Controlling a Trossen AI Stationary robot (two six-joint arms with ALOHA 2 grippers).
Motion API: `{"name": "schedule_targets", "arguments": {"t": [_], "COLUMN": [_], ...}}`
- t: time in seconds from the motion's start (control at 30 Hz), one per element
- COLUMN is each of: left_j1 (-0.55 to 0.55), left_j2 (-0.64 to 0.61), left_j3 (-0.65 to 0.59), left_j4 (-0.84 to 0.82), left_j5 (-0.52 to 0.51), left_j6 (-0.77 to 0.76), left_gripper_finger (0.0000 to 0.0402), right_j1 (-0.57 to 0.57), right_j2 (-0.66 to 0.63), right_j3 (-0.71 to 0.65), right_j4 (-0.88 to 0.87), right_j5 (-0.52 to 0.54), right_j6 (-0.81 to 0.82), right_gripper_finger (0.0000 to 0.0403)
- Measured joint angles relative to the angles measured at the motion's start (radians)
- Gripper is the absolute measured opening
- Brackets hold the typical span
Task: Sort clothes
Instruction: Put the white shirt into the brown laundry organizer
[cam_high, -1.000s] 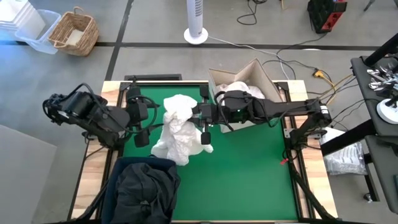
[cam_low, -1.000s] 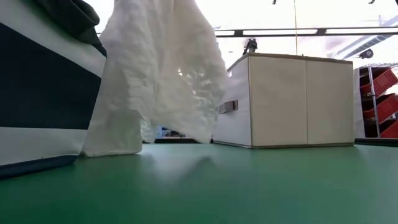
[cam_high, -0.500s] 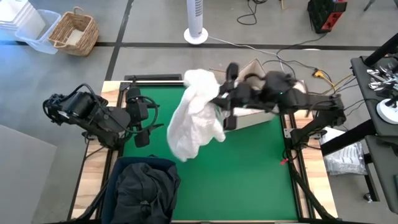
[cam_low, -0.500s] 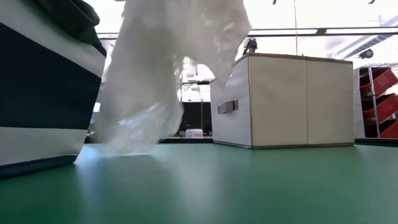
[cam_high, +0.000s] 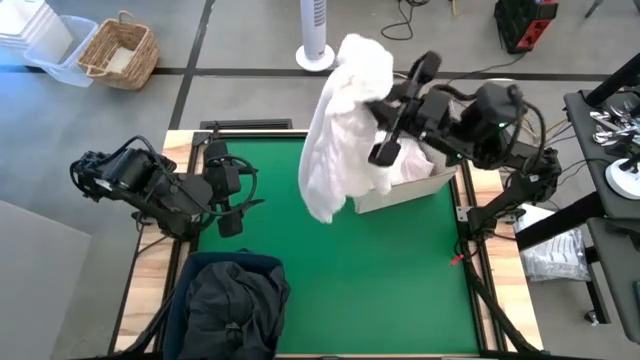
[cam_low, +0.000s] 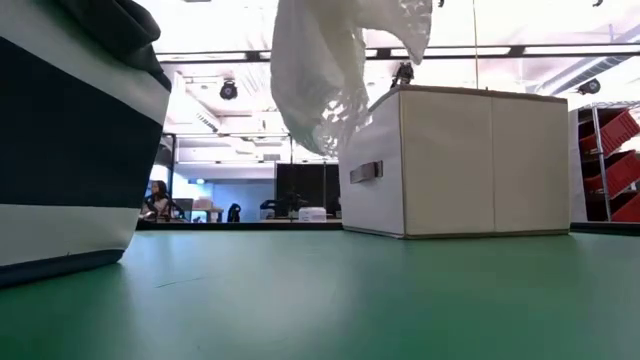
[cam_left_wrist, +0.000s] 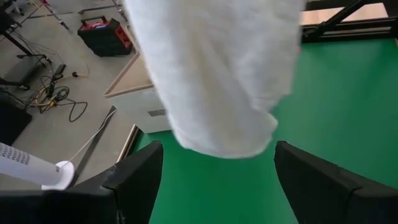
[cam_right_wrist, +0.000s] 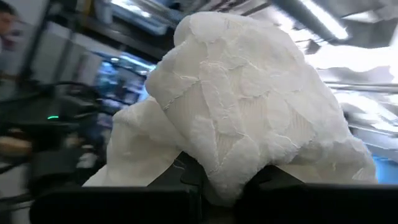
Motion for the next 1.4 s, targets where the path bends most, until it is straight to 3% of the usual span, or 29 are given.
{"name": "schedule_targets", "arguments": {"t": [0.23, 0.43, 0.9, 1.4], "left_j1": [0.000, 0.000, 0.000, 0.000], "left_j2": [0.000, 0.000, 0.000, 0.000], "left_j3": [0.000, 0.000, 0.000, 0.000], "left_j4": [0.000, 0.000, 0.000, 0.000], "left_j5": [0.000, -0.001, -0.001, -0.001], "left_j6": [0.000, 0.000, 0.000, -0.011], "left_gripper_finger": [0.0283, 0.0283, 0.0283, 0.0283], "right_j1": [0.000, 0.000, -0.021, -0.231], "right_j2": [0.026, 0.054, 0.072, 0.069], "right_j3": [0.098, 0.163, 0.177, 0.177], "right_j4": [0.080, 0.145, 0.402, 0.420], "right_j5": [0.116, 0.299, 0.539, 0.702], "right_j6": [-0.152, -0.391, -0.856, -1.012], "right_gripper_finger": [0.0032, 0.0032, 0.0032, 0.0032]}}
